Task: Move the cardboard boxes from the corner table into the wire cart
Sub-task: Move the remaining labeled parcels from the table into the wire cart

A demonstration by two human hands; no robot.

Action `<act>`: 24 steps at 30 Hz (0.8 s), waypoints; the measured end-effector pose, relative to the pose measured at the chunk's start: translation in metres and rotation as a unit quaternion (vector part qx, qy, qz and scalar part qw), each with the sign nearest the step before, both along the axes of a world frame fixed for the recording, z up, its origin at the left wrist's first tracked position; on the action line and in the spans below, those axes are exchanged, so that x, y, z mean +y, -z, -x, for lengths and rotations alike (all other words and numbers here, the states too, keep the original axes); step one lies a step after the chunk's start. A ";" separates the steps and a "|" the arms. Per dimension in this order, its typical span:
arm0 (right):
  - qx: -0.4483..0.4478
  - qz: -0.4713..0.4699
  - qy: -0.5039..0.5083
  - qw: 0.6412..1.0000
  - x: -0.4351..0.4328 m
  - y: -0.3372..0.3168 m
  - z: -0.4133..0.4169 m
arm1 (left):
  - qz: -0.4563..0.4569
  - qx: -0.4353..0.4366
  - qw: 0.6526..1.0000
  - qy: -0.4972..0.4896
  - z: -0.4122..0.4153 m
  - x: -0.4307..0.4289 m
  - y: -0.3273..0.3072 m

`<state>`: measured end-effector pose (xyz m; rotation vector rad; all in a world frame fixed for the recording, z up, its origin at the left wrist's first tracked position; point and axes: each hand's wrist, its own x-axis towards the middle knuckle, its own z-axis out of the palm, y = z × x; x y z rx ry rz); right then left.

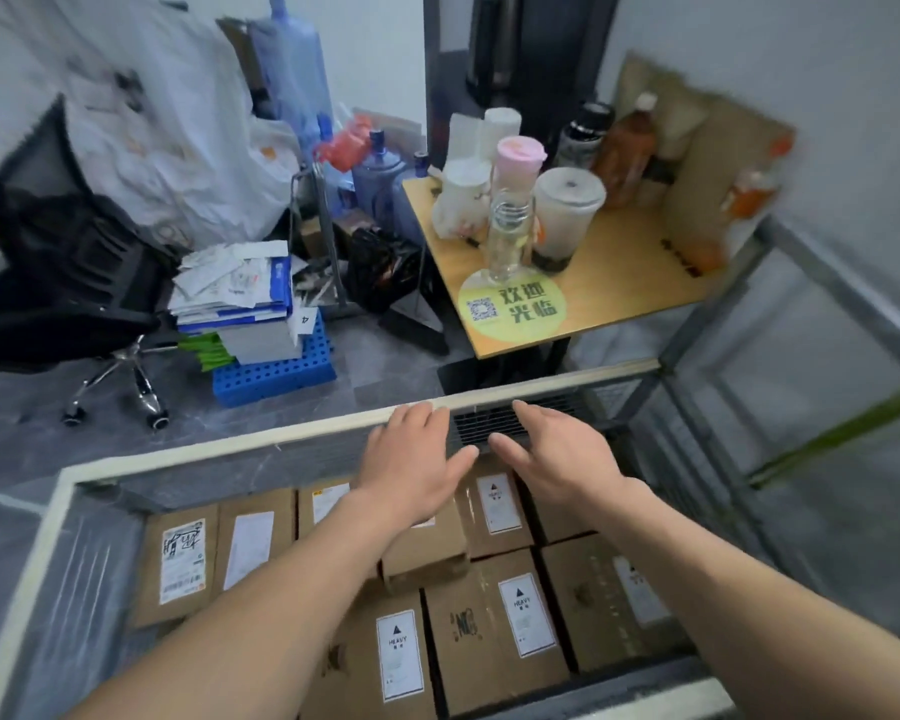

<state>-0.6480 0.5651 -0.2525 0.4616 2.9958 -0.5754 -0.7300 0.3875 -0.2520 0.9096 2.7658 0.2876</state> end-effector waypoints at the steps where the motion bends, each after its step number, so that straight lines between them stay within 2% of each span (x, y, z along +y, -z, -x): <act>1: 0.009 -0.005 0.006 1.000 0.005 -0.012 -0.007 | -0.008 0.008 1.000 0.005 -0.004 0.006 -0.012; 13: 0.047 -0.109 0.152 0.981 0.022 -0.137 -0.102 | -0.096 0.050 0.984 0.144 -0.055 0.058 -0.118; 24: 0.065 -0.171 0.322 0.929 -0.031 -0.204 -0.223 | -0.172 0.055 0.931 0.319 -0.129 0.053 -0.179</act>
